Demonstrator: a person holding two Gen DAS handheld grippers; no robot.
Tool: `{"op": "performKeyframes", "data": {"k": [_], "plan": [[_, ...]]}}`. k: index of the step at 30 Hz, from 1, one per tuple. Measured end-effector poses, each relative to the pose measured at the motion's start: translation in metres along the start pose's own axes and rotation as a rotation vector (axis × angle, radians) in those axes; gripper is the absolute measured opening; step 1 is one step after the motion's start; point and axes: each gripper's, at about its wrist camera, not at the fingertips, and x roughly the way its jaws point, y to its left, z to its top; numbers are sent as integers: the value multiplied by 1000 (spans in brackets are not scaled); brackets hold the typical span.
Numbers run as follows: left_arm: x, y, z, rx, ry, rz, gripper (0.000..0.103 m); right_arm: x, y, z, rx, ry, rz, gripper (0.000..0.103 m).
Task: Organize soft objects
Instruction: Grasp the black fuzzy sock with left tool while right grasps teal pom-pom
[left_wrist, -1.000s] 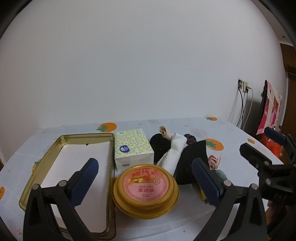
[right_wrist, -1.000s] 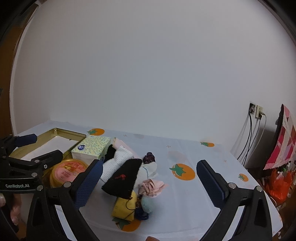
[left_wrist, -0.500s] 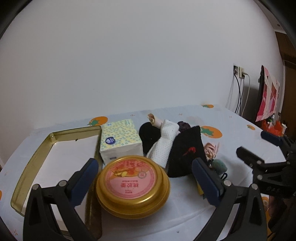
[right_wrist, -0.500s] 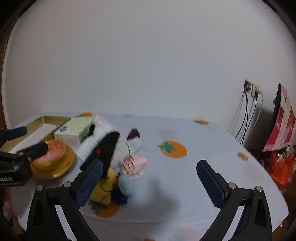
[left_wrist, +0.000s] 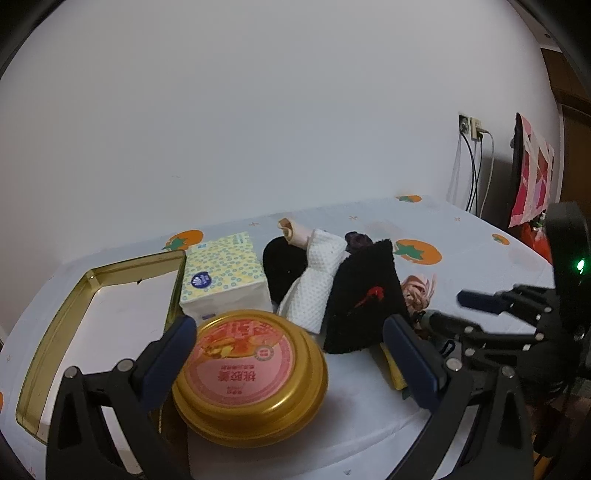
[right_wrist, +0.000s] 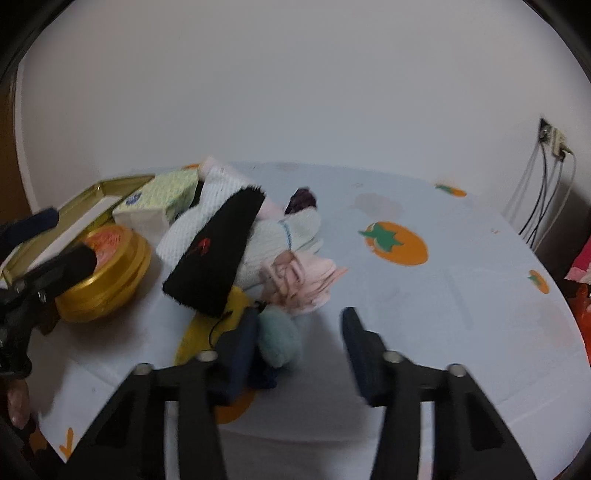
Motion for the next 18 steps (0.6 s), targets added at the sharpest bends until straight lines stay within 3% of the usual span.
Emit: {"op": "performKeyframes", "data": {"k": [2, 3, 8, 18], "plan": [[1, -2, 0, 2, 4, -7, 103, 4, 3, -5, -16, 27, 19, 32], [2, -3, 0, 5, 5, -8, 103, 5, 3, -6, -16, 28, 22, 20], [1, -9, 6, 30, -3, -19, 103, -9, -5, -9, 33, -36, 65, 15], [26, -43, 18, 101, 23, -22, 101, -42, -33, -2, 122, -190, 8, 15]]}}
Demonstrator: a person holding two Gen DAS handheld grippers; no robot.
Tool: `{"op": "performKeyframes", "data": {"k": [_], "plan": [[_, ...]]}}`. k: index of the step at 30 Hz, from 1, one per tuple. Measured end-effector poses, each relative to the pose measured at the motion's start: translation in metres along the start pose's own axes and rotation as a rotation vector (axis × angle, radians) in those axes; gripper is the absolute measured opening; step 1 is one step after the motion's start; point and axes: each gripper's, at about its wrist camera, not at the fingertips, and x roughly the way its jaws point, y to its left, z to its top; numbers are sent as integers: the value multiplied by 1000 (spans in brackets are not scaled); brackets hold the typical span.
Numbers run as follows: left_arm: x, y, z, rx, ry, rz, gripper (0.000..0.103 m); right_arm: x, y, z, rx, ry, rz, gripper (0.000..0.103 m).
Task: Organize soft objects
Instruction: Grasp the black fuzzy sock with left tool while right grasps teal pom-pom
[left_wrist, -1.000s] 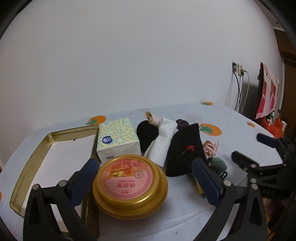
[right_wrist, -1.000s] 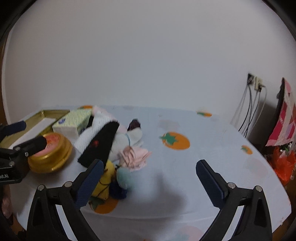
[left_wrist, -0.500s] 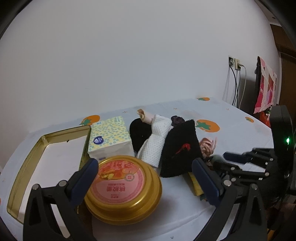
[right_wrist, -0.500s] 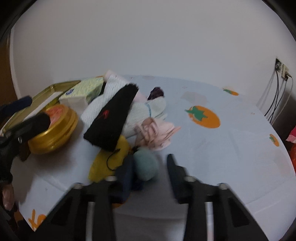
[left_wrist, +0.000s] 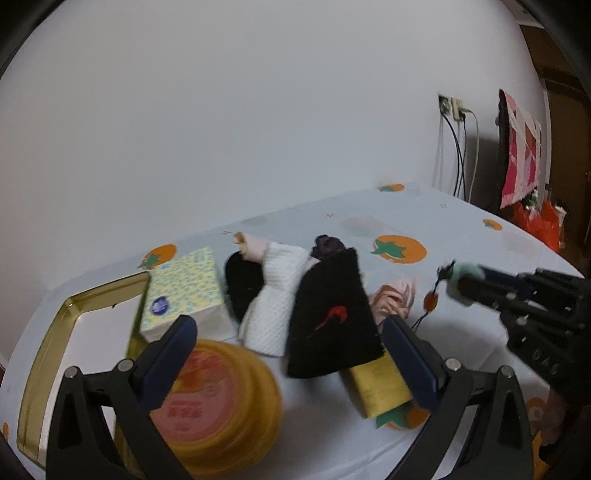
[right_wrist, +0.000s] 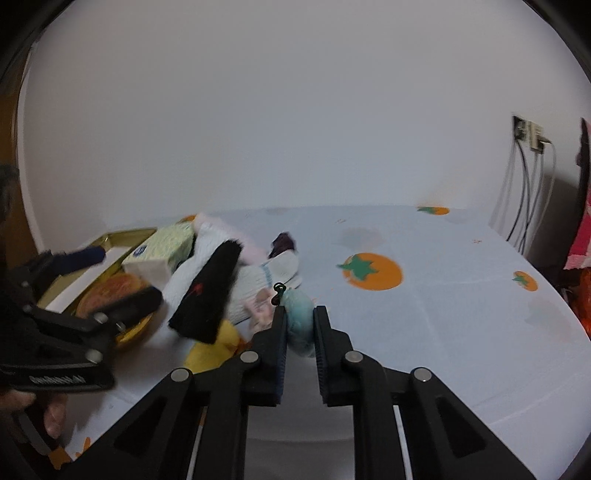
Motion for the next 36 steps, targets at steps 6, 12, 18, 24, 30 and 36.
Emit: {"op": "performKeyframes", "data": {"k": [6, 12, 18, 24, 30, 36], "plan": [[18, -25, 6, 68, 45, -6, 93, -4, -17, 2, 43, -30, -8, 15], [34, -43, 8, 129, 85, 8, 85, -4, -23, -3, 64, -45, 7, 15], [53, -40, 7, 110, 144, 4, 37, 0, -26, -8, 75, -50, 19, 15], [47, -25, -1, 51, 115, -42, 15, 3, -28, -10, 80, -48, 18, 15], [22, 2, -9, -61, 35, -111, 12, -1, -26, -12, 74, -66, 8, 15], [1, 20, -15, -130, -38, -141, 12, -10, -23, -12, 70, -112, 2, 15]]}}
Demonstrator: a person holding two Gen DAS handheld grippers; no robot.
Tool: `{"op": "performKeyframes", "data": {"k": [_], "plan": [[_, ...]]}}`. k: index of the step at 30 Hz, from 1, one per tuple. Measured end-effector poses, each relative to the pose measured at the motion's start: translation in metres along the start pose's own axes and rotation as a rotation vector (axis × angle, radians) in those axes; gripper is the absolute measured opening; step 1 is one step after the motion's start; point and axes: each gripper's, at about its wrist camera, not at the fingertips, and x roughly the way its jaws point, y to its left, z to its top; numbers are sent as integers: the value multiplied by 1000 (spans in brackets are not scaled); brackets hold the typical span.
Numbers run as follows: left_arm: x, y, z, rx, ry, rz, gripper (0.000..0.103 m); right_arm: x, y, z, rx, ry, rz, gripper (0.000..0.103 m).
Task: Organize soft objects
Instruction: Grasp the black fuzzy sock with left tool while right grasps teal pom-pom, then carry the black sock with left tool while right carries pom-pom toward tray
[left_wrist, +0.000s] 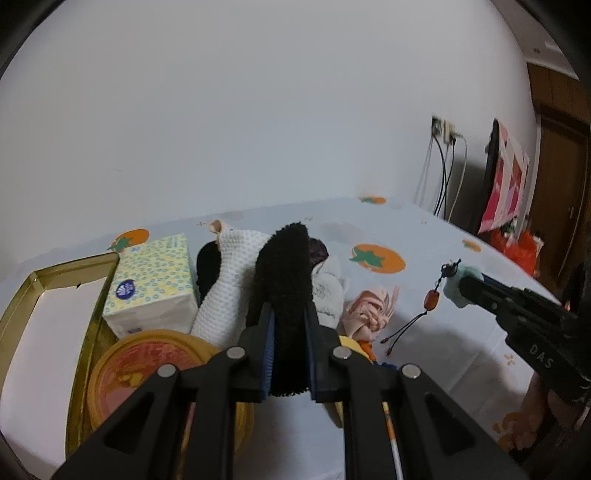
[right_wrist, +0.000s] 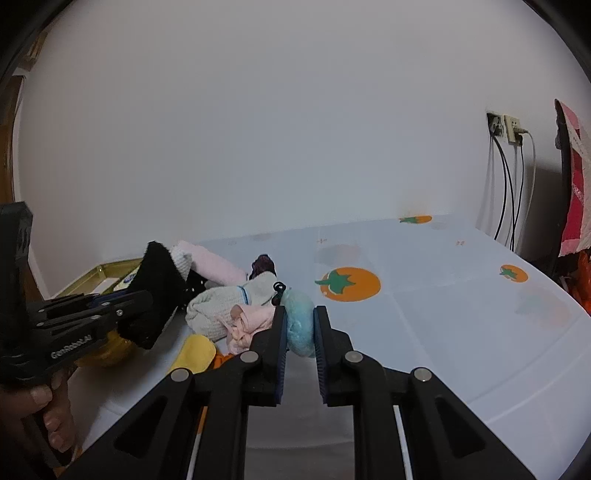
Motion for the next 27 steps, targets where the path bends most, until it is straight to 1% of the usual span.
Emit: {"op": "performKeyframes", "data": {"k": [5, 8, 27], "plan": [[-13, 4, 0, -11, -60, -30, 12, -6, -1, 2, 20, -38, 10, 15], [-18, 2, 2, -7, -82, -26, 12, -7, 2, 3, 18, -53, 17, 15], [-47, 16, 4, -39, -141, -36, 12, -22, 31, 22, -55, -136, 59, 15]]}}
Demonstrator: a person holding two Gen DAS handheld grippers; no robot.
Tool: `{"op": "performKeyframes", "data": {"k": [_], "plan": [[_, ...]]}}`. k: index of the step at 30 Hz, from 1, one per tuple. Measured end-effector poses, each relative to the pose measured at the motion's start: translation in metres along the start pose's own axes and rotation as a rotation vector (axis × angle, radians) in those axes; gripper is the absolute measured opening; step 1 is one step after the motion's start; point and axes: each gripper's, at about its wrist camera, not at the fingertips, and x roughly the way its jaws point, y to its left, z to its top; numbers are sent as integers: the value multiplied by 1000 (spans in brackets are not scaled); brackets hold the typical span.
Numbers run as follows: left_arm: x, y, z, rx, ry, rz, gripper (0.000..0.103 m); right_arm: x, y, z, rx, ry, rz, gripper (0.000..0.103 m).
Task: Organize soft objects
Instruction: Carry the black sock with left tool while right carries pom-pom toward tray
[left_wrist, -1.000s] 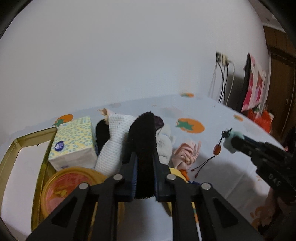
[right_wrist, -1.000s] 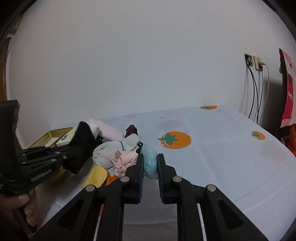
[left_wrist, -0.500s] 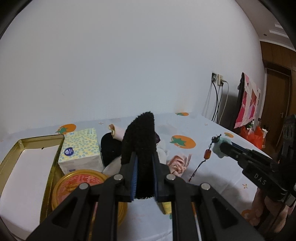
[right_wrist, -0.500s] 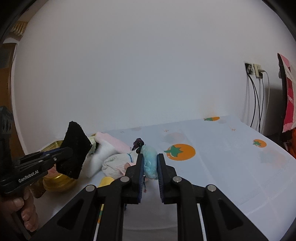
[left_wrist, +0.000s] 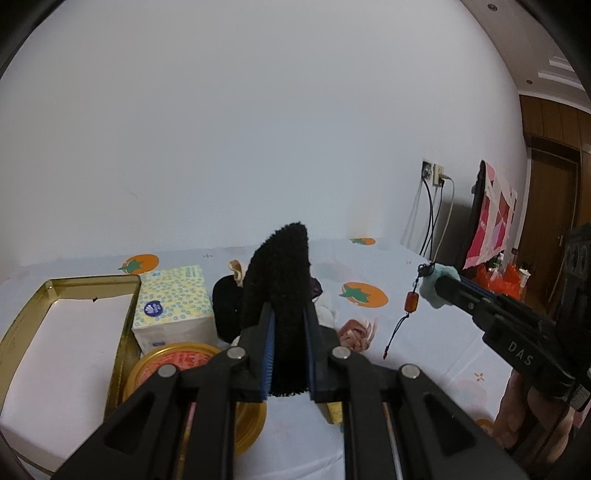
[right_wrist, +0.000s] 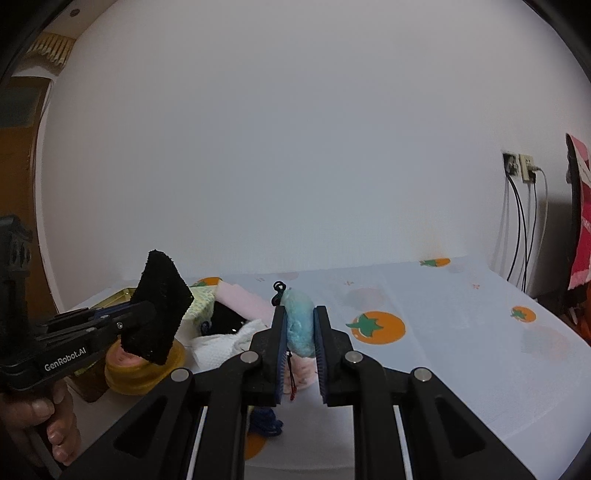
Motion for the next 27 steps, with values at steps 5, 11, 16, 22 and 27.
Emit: {"op": "performKeyframes", "data": {"k": [5, 11, 16, 22, 27], "plan": [[-7, 5, 3, -9, -17, 6, 12, -2, 10, 7, -24, -26, 15, 15], [-14, 14, 6, -14, -37, 20, 12, 1, 19, 13, -47, -36, 27, 15], [-17, 21, 8, -23, -39, 33, 12, 6, 28, 16, -61, -33, 39, 15], [-20, 28, 9, -35, -44, 48, 12, 10, 35, 16, -69, -31, 40, 15], [-20, 33, 7, -36, -44, 71, 12, 12, 40, 18, -75, -42, 44, 15]]}}
